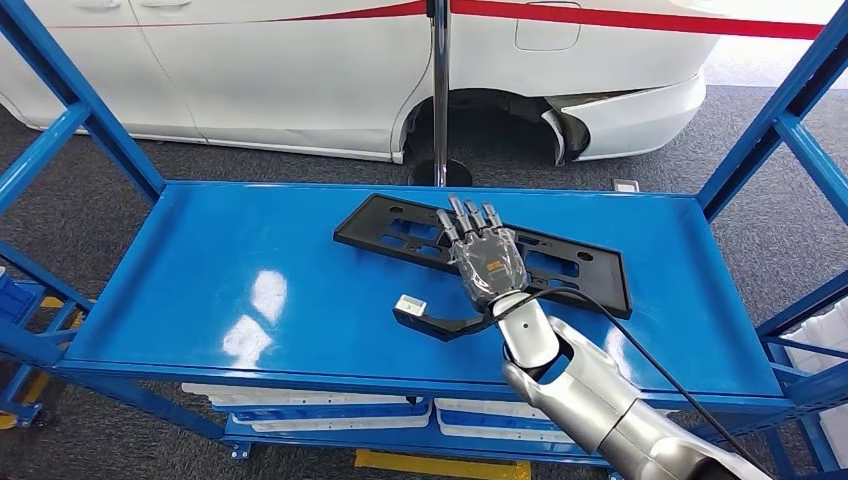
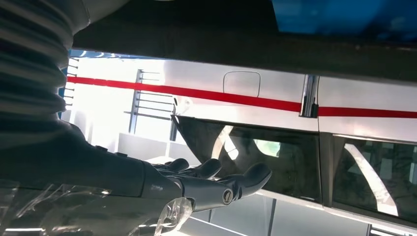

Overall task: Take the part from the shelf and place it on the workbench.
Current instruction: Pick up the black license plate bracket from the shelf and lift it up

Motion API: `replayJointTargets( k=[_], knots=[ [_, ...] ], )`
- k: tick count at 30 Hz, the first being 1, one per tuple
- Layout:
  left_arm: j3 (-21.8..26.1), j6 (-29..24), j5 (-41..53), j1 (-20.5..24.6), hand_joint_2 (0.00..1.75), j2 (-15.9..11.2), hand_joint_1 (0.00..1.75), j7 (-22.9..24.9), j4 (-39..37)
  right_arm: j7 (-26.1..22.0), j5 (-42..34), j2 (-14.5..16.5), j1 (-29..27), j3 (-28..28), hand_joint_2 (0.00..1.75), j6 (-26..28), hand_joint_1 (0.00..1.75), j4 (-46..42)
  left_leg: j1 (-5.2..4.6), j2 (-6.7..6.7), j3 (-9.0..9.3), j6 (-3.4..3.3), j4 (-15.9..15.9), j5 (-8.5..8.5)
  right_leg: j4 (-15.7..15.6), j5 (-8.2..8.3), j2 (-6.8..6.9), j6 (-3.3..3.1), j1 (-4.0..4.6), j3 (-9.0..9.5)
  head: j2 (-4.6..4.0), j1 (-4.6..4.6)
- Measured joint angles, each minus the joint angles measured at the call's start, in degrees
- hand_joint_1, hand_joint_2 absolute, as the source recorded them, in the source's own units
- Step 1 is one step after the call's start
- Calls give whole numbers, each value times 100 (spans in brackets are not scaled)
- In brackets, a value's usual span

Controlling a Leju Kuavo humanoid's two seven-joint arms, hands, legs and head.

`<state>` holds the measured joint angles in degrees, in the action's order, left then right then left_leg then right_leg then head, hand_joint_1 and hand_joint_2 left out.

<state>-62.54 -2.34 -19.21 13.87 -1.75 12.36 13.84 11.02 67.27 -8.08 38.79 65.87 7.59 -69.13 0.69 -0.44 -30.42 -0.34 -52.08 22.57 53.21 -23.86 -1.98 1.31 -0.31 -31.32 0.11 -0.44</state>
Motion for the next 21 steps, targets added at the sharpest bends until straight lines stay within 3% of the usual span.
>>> replayJointTargets(
  k=[21],
  knots=[
    [27, -15, 2, -10, 0, 6, 0, -96, 0, 12, -116, -34, 3, 174, 175, -77, 0, 10, 0, 0, -2, 0, 0, 0, 0, 0, 0, 0, 0, -1, 0, 0]
  ],
)
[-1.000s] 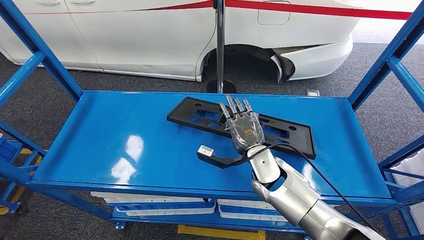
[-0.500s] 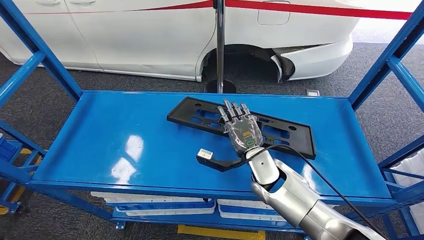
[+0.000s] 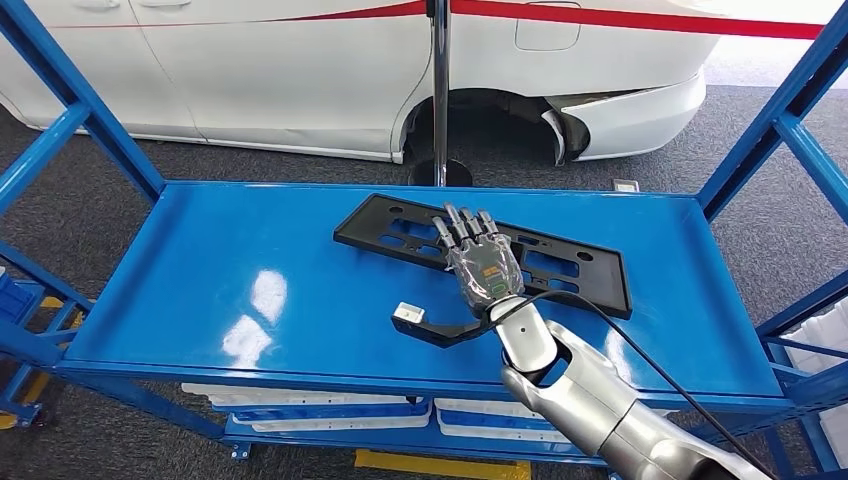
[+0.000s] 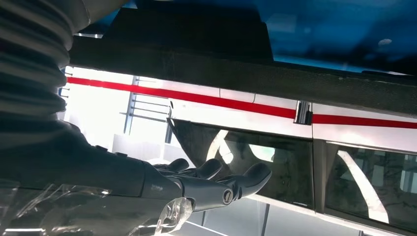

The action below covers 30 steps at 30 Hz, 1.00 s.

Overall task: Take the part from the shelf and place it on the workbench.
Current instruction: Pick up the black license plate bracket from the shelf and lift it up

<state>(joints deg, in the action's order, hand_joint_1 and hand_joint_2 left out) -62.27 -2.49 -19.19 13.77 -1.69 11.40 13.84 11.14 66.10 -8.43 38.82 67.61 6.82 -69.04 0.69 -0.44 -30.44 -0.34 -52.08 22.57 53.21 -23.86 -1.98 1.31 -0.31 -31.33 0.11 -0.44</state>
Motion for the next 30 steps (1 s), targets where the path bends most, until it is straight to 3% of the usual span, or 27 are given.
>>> replayJointTargets(
  k=[16, 30],
  knots=[
    [69, -4, 10, -21, 0, 25, 0, -3, 0, 403, -23, -42, 87, -16, 175, -29, 0, 333, 0, 0, -1, 0, 0, 0, 0, 0, 0, 0, 0, -2, 0, 0],
    [118, -5, 80, -43, 0, 27, 0, -2, 0, 466, -86, -56, 111, -77, 175, 45, 0, 582, 0, 0, 5, 0, 0, 0, -1, 0, 0, 0, 0, 5, 0, 0]
  ],
)
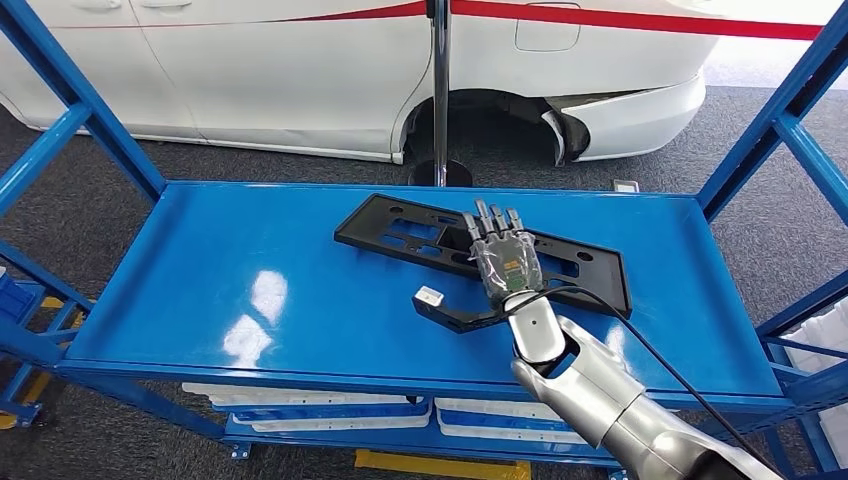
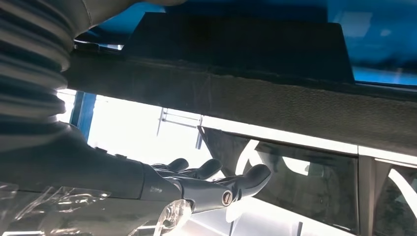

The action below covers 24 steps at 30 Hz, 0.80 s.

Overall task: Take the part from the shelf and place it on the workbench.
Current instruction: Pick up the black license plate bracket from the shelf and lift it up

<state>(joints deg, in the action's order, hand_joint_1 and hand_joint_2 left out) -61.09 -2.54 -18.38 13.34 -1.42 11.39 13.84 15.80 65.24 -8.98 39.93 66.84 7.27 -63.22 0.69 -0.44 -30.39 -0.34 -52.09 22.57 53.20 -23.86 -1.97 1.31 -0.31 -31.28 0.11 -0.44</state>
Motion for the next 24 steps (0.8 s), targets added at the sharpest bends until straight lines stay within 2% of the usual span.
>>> replayJointTargets(
  k=[6, 8, 12, 13, 24],
  knots=[
    [14, 0, -15, -14, 0, 0, 0, -1, 0, 1, -42, 0, 0, -5, 175, -10, 0, 49, 0, 0, 4, 0, 0, 0, 0, 0, 0, 0, 0, 4, 0, 0],
    [18, 0, -15, -20, 0, 0, 0, -2, 0, 1, -45, 0, 0, -8, 175, -11, 6, 58, 0, 0, 5, 0, 0, 0, 0, 0, 0, 0, 0, 5, 0, 0],
    [21, -2, -15, -34, 0, 0, 0, -3, 0, 1, -59, 0, 0, -12, 175, -43, 156, 84, 0, 0, 7, 0, 0, 0, 0, 0, 0, 0, 0, 7, 0, 0],
    [21, -5, -15, -38, 0, 0, 0, -4, 0, 3, -65, 0, 0, -13, 175, -65, 162, 94, 0, 0, 7, 0, 0, 0, 0, 0, 0, 0, 0, 7, 0, 0],
    [26, -15, -18, -61, 0, 0, 0, -19, 0, 34, -161, 0, -17, -16, 175, -170, 134, 257, 0, 0, 6, 0, 0, 0, 0, 0, 0, 0, 0, 5, 0, 0]
  ],
)
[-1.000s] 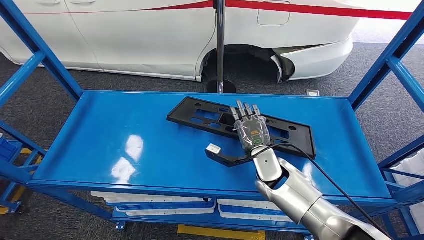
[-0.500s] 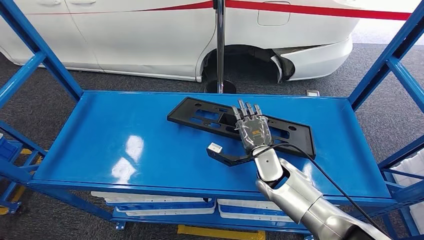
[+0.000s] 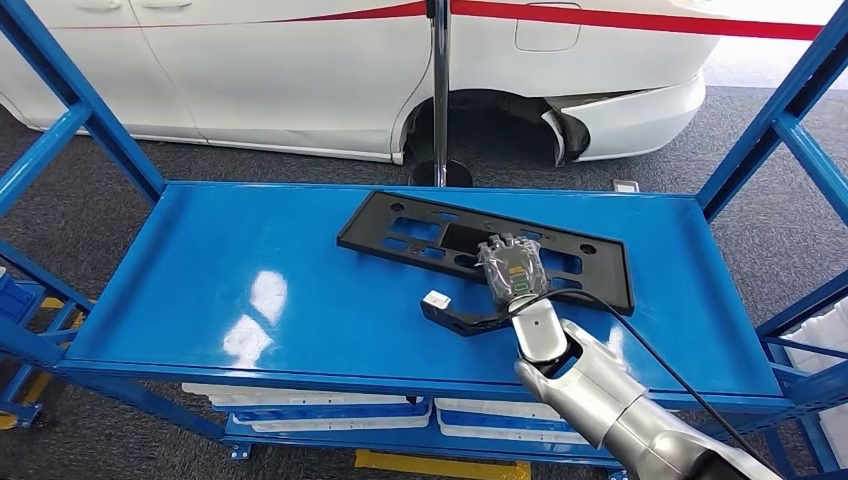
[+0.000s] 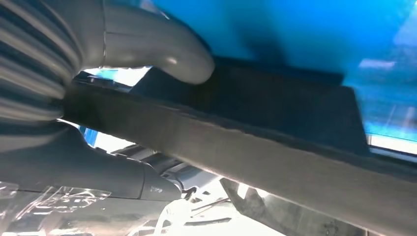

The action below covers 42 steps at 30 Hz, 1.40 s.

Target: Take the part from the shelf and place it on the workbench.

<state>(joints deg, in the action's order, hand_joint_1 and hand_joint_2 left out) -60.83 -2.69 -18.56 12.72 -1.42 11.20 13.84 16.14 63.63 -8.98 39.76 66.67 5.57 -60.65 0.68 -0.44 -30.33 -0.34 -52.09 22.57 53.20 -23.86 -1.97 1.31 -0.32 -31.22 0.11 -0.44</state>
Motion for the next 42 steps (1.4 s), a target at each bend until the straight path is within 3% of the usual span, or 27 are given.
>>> replayJointTargets(
  k=[8, 12, 16, 25, 32, 34, 36, 38, 40, 42],
  knots=[
    [9, 1, 0, -4, 0, 0, 0, -28, 0, -1, -18, 0, 13, -20, 175, 2, 127, 42, 0, 0, 0, 0, 0, 0, 0, 0, 0, 0, 0, 0, 0, 0],
    [15, 2, 1, -5, 0, 0, 0, -62, 0, -7, -31, 0, 15, -23, 175, 9, 169, 48, 0, 0, 0, 0, 0, 0, 0, 0, 0, 0, 0, 1, 0, 0],
    [42, -5, 5, -5, 0, 0, 0, -80, 0, -7, -84, 0, 7, -29, 175, 210, 175, 51, 0, 0, 0, 0, 0, 0, 0, 0, 0, 0, 0, 1, 0, 0],
    [98, -140, 46, -19, 0, 0, 0, -82, 0, -4, -498, -2, -47, -351, 175, 1404, 175, -169, 0, 1, -1, 0, 0, 0, 0, 0, -2, 0, 0, -1, 0, 0],
    [186, -377, -133, -34, 0, 0, 0, -440, 0, -630, -1654, -9, -340, -976, 175, 2573, 175, -1366, 1, 3, 3, 0, -1, 0, 0, 0, -4, 0, 0, -1, 0, 0],
    [278, -486, -332, -37, 87, 0, 0, -826, 0, -718, -1827, -19, -481, -1170, 175, 2768, 175, -1861, 0, 2, 2, 0, -1, 0, 0, 0, -2, 0, 0, -2, 0, 0],
    [398, -583, -546, -42, 87, 0, 0, -1417, 1, -812, -1894, -48, -617, -1367, 175, 2977, 175, -2341, 0, 1, 1, 0, -2, 0, 0, 0, -2, 0, 0, -4, 0, 0],
    [548, -611, -767, -45, 0, 0, 0, -2134, 2, -940, -1879, -104, -750, -1557, 175, 3194, 175, -2822, 0, 2, -1, 0, -3, 0, 0, 0, -2, 0, -1, -6, 0, 0],
    [716, -557, -954, -42, 0, 0, 0, -2713, 2, -1068, -1857, -162, -870, -1731, 175, 3304, 175, -3292, -2, 3, -2, 0, -2, 0, 0, 0, -6, 0, -2, -7, 0, 0],
    [872, -452, -1073, -39, 87, 1, 0, -3025, 2, -1182, -1852, -202, -973, -1876, 175, 3316, 175, -3717, -3, 5, -2, 0, -2, 1, -1, 0, -9, 1, -4, -9, 0, 0]
  ],
)
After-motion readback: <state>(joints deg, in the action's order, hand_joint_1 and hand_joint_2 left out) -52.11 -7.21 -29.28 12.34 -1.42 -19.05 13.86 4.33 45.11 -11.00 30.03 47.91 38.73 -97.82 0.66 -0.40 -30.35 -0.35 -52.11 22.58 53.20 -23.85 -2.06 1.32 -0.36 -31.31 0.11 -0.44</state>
